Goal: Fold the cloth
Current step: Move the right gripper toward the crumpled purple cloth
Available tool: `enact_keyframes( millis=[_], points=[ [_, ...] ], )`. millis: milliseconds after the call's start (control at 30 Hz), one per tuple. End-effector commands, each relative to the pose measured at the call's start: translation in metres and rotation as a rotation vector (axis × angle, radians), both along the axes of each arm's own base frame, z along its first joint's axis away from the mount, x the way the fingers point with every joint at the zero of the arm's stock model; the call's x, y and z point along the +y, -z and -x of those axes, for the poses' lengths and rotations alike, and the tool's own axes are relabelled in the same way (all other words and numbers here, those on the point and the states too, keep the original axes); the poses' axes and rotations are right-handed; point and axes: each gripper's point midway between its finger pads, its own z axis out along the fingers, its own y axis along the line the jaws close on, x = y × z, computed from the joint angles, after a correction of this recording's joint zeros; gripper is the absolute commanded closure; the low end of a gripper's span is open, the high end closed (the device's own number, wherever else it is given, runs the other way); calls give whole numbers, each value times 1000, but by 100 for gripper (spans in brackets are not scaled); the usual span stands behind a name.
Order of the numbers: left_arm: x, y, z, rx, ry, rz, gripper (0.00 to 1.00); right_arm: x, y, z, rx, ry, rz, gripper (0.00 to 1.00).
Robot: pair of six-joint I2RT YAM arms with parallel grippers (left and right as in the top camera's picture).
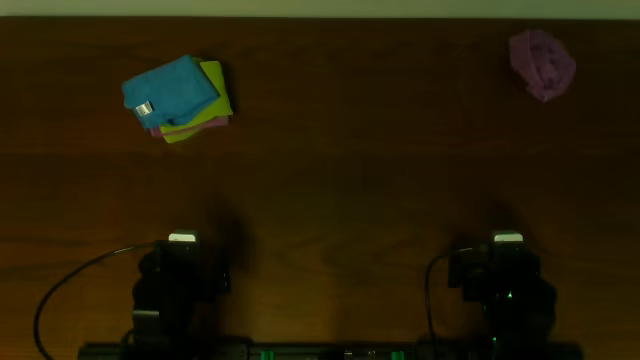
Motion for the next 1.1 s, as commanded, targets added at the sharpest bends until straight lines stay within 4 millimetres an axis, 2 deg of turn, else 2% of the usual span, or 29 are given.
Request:
enact_keyframes(
  millis=[0,1067],
  points=[
    [31,22,15,108,-160,-38,5,-3,10,3,32,7,9,1],
    [31,22,15,108,-160,-38,5,-5,10,2,30,17,16,1]
  ],
)
